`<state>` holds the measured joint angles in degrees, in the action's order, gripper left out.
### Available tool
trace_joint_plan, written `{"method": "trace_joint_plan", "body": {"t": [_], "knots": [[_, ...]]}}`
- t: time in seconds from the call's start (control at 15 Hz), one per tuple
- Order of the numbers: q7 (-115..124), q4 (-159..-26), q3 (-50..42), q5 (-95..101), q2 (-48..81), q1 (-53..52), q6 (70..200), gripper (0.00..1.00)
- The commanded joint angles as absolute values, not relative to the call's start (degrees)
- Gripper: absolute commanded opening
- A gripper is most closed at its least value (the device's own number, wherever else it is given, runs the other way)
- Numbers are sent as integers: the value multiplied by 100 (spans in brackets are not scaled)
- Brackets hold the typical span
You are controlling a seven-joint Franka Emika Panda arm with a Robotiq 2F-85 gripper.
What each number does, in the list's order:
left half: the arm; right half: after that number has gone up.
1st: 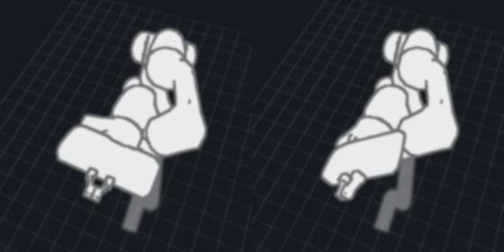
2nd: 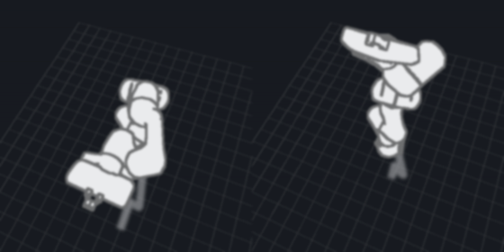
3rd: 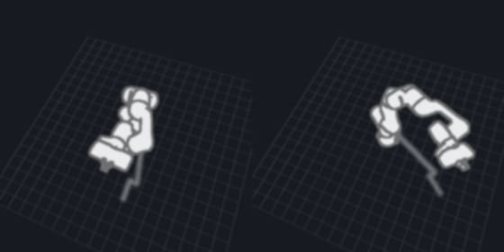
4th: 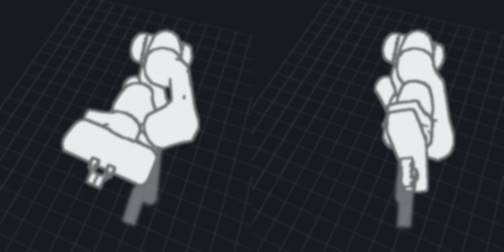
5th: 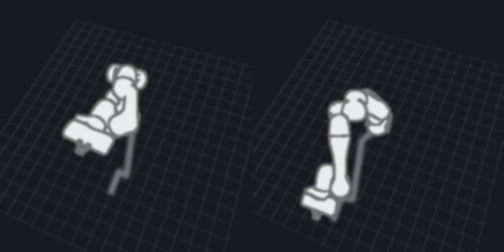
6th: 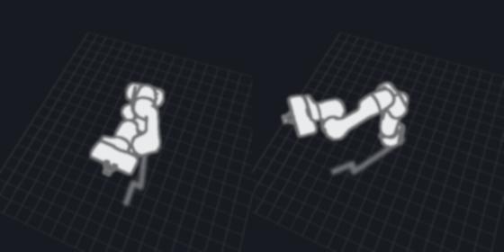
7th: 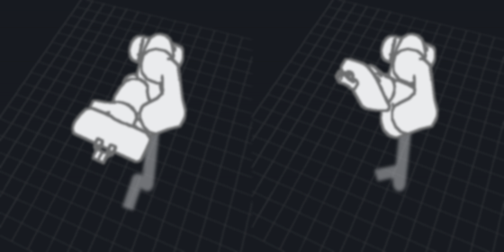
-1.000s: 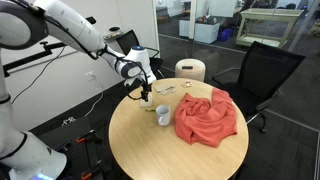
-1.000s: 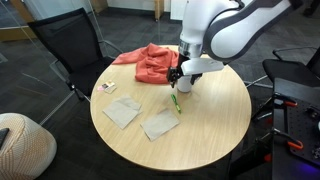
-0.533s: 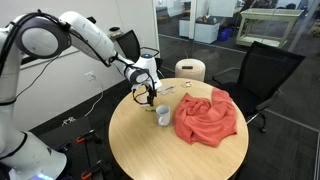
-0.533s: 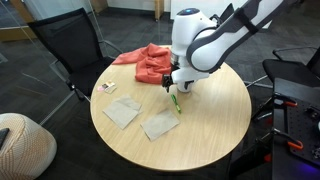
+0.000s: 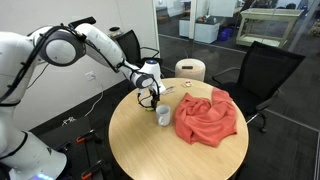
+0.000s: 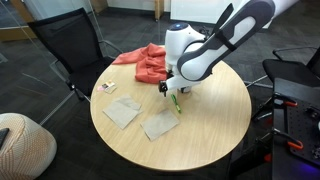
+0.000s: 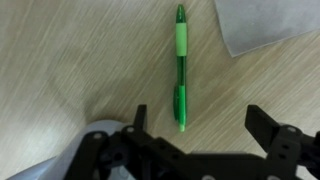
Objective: Pick up the pen and put it in the cup
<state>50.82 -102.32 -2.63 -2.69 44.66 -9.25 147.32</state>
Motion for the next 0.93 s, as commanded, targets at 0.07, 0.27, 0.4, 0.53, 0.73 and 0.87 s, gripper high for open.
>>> {"method": "trace_joint_plan", "body": {"t": [0.07,0.27,0.4,0.53,0.73,0.87], "knots": [[5089,-9764,-380,-418,4840,-1013,14478,100],[5060,-9638,-360,-455,5011,-985,14494,100],[5050,-9571,-356,-483,5094,-977,14499,100],[5062,-9520,-361,-514,5161,-977,14515,100],[5076,-9458,-367,-551,5235,-978,14556,66],[5081,-9434,-369,-562,5258,-978,14564,51]]}}
